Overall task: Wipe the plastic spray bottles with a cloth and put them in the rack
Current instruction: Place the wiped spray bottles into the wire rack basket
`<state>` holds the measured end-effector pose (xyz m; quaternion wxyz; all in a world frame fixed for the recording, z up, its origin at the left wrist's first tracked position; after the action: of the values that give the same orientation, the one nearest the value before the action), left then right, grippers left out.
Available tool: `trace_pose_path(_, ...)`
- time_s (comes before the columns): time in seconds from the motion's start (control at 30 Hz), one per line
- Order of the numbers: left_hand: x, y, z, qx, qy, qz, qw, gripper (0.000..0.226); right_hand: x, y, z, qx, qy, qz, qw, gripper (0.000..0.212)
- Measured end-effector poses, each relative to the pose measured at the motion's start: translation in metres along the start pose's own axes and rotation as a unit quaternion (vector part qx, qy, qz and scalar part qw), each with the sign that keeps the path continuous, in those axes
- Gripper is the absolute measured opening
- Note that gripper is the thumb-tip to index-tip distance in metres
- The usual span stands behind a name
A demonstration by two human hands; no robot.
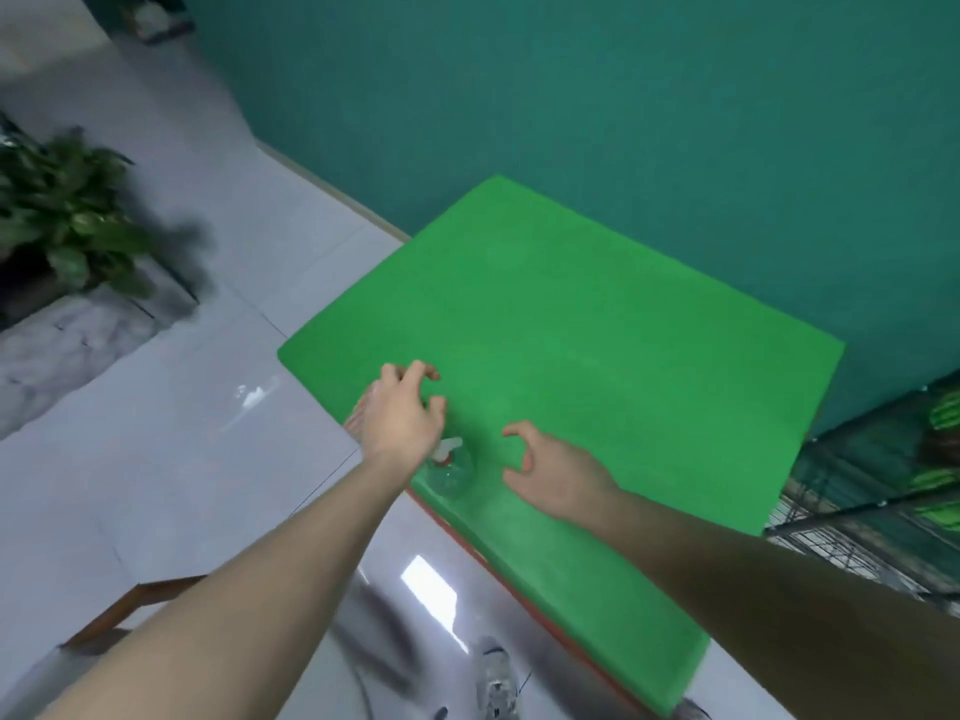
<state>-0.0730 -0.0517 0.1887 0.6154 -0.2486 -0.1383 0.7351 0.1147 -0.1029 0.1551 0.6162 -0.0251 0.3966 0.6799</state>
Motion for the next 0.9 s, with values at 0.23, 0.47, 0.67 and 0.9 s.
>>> trace_pose_path(0.23, 0.052, 0.073, -0.020, -0.018, 0.122, 0.066, 0.990, 0.039, 0.063, 0.054, -0.051, 0.053, 0.047, 0.016, 0.997, 0.057)
trace_pose_path(0.47, 0.067, 0.083, -0.051, 0.014, 0.173, 0.019, 0.985, 0.039, 0.100, 0.064, -0.070, -0.087, 0.053, -0.005, 0.995, 0.030)
trace_pose_path(0.67, 0.061, 0.078, -0.045, 0.062, 0.142, 0.003, 0.988, 0.040, 0.093, 0.052, -0.054, -0.118, -0.018, -0.006, 0.993, 0.035)
trace_pose_path(0.9, 0.030, 0.042, -0.056, 0.059, 0.090, -0.067, 0.992, 0.043, 0.048, -0.004, -0.002, 0.055, -0.063, -0.078, 0.993, 0.017)
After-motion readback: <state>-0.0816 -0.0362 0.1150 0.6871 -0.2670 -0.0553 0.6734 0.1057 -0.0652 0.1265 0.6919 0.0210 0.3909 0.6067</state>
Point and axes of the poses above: each hand's wrist, its own x-axis towards the middle knuckle, its own z-axis out of the back of the hand, y = z × x, the point moved 8 cm from there along x, towards the middle knuckle, and after that the axes turned 4 degrees about y, right-handed, at the moved point
